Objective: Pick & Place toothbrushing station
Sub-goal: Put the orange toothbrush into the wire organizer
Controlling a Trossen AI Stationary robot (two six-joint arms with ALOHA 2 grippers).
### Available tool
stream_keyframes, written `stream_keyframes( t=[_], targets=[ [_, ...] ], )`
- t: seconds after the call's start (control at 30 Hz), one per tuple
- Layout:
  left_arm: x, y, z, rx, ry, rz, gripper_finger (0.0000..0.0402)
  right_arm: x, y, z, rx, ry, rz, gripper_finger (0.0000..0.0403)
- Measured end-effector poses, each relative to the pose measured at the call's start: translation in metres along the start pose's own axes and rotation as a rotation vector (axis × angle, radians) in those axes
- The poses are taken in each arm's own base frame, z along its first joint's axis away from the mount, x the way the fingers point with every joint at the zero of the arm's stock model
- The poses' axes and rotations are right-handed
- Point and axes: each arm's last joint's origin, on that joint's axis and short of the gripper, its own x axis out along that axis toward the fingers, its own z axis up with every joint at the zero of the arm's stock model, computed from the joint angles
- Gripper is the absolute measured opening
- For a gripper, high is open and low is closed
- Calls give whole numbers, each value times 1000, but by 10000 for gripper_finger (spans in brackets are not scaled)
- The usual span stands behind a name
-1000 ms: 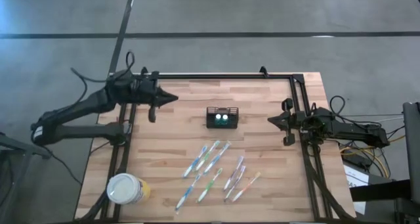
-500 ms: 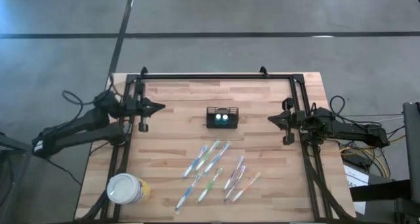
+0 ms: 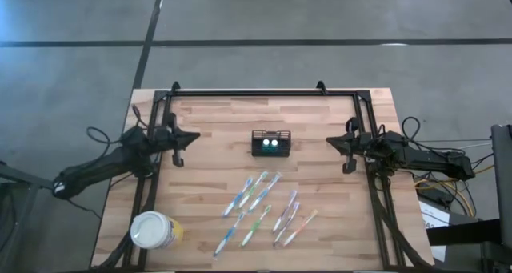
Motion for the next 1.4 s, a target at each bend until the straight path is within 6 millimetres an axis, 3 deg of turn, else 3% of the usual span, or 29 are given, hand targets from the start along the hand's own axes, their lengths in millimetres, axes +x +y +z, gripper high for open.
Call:
stream_keyframes(
  t=[0.5, 0.8, 0.97, 1.4],
  targets=[
    [-1, 0, -8, -12, 37, 1, 8, 0, 0, -1, 20, 5, -7, 8],
    [-1, 0, -8, -66, 37, 2, 10, 0, 0, 0, 151, 7, -14, 8],
    [-1, 0, -7, -73, 36, 2, 8, 1, -1, 24, 304, 111, -40, 8],
    [-1, -1, -10, -84, 70, 2, 10, 37, 4, 102, 362, 826, -327, 8]
  ],
)
